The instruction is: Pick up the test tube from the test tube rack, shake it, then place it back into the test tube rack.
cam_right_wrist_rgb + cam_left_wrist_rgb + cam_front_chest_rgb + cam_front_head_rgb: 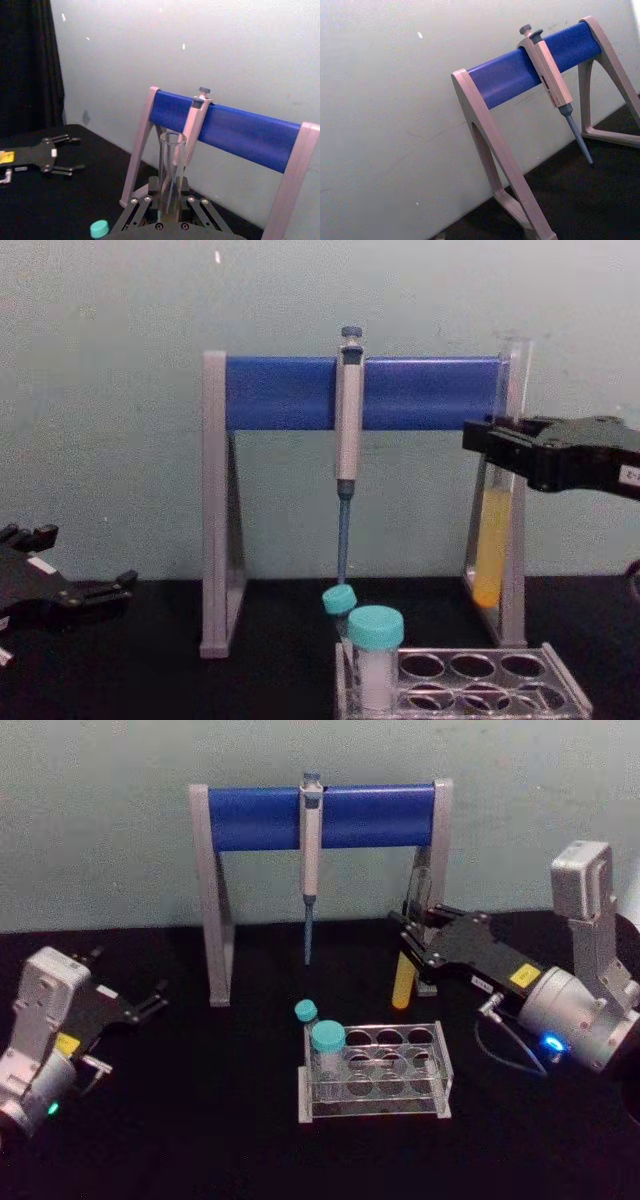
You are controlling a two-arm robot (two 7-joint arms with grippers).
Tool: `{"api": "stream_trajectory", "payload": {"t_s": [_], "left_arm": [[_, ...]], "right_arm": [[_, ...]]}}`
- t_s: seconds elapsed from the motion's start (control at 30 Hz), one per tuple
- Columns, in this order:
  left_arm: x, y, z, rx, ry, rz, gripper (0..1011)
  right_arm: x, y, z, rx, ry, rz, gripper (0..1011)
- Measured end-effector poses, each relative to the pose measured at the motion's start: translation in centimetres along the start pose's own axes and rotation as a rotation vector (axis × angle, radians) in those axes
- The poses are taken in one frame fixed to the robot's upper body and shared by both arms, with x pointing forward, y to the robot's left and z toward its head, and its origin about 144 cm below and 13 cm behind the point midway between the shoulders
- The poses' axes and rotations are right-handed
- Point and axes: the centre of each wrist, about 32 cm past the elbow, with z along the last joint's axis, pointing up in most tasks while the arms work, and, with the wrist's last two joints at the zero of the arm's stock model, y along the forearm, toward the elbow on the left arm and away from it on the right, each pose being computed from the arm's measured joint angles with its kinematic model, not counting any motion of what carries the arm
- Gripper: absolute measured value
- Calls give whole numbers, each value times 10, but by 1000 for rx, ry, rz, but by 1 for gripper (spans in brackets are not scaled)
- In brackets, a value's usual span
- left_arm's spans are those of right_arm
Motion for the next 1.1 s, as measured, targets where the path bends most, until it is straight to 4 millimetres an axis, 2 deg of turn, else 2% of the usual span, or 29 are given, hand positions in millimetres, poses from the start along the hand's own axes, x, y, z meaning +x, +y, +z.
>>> {"api": "stream_trajectory", "payload": {"t_s": [0.4, 1.1], "left_arm": [[0, 0, 0, 0, 0, 0, 1010], [0, 0, 0, 0, 0, 0, 1010]], "right_arm": [[-8, -12, -1, -18, 9, 41, 232], [-7, -6, -15, -56, 45, 38, 232]]}}
